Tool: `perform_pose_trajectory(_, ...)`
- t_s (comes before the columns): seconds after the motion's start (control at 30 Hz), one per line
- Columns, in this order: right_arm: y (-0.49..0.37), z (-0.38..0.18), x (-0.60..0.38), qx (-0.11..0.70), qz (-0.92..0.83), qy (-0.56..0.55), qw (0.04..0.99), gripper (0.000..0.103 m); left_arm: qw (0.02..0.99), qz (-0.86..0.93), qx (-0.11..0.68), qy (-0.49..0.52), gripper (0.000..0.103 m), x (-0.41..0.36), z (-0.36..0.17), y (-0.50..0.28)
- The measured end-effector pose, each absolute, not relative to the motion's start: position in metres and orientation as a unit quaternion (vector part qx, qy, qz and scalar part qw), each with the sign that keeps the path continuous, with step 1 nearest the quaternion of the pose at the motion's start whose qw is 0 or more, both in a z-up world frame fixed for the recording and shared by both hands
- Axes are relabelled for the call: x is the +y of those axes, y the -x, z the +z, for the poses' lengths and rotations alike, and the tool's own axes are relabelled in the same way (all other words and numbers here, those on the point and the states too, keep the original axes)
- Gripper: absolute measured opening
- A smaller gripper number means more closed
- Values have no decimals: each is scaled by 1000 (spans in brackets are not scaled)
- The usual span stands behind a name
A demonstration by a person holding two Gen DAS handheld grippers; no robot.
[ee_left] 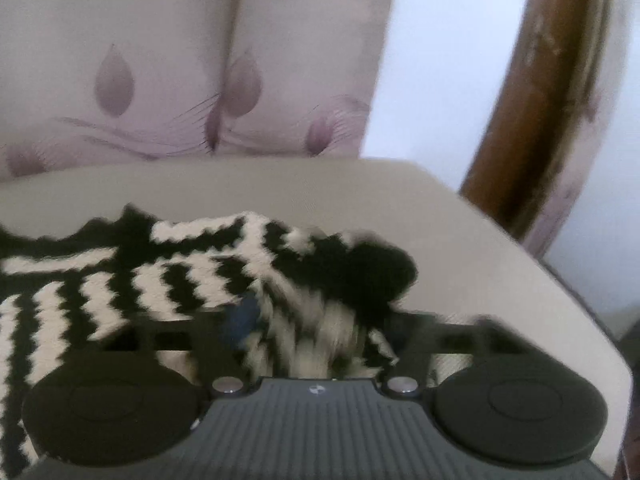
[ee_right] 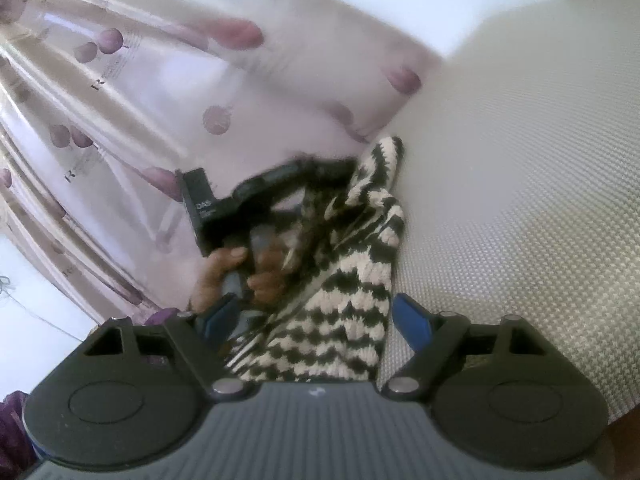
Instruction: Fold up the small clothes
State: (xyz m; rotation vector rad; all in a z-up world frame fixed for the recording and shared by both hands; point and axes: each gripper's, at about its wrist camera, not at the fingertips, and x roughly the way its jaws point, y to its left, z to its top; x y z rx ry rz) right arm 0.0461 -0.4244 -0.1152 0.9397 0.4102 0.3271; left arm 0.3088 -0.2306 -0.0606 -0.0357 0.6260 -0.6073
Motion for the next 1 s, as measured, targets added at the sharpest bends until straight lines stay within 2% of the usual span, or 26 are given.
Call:
perform_pose_trajectory(0.03, -45, -115, -425, 195, 156, -447, 859, 84, 911, -300, 283, 18, 86, -232, -58, -307)
perform_pose_trajectory(0.1, -44, -114, -424, 195, 153, -448, 859, 84, 918, -308, 250, 24, 103, -228, -42, -298)
perform_pose_trajectory(0.33, -25, -107, -417, 222, 148, -416, 870, 84, 920, -296, 236, 103, 103, -165, 1, -258)
perform_pose_trajectory(0.57, -11, -104, -393, 262, 129, -351, 890, 83, 925, -213, 291, 117, 102, -22, -19, -169)
perform_pose_trajectory(0.7, -22, -96, -371, 285, 130, -319, 895, 69, 929, -147, 320, 119, 102, 47, -40, -120)
perform_pose_trajectory(0.77, -30, -97, -360, 297, 119, -299, 899, 57, 930, -119, 321, 137, 102, 80, -47, -100)
perform_pose_trajectory(0.8, -33, -97, -355, 296, 109, -285, 905, 42, 929, -110, 321, 147, 102, 93, -50, -94)
perform_pose_trajectory(0.83, -37, -97, -351, 304, 104, -278, 905, 22, 930, -97, 321, 153, 102, 102, -52, -91)
perform_pose_trajectory(0.87, -39, -98, -350, 312, 93, -275, 905, 17, 931, -81, 320, 156, 102, 114, -55, -87)
perform_pose_trajectory(0.9, -38, -99, -351, 312, 88, -275, 905, 13, 932, -71, 320, 155, 100, 120, -58, -84)
perform_pose_trajectory(1.0, -18, -85, -370, 295, 51, -268, 915, 12, 933, -65, 319, 154, 100, 134, -57, -75)
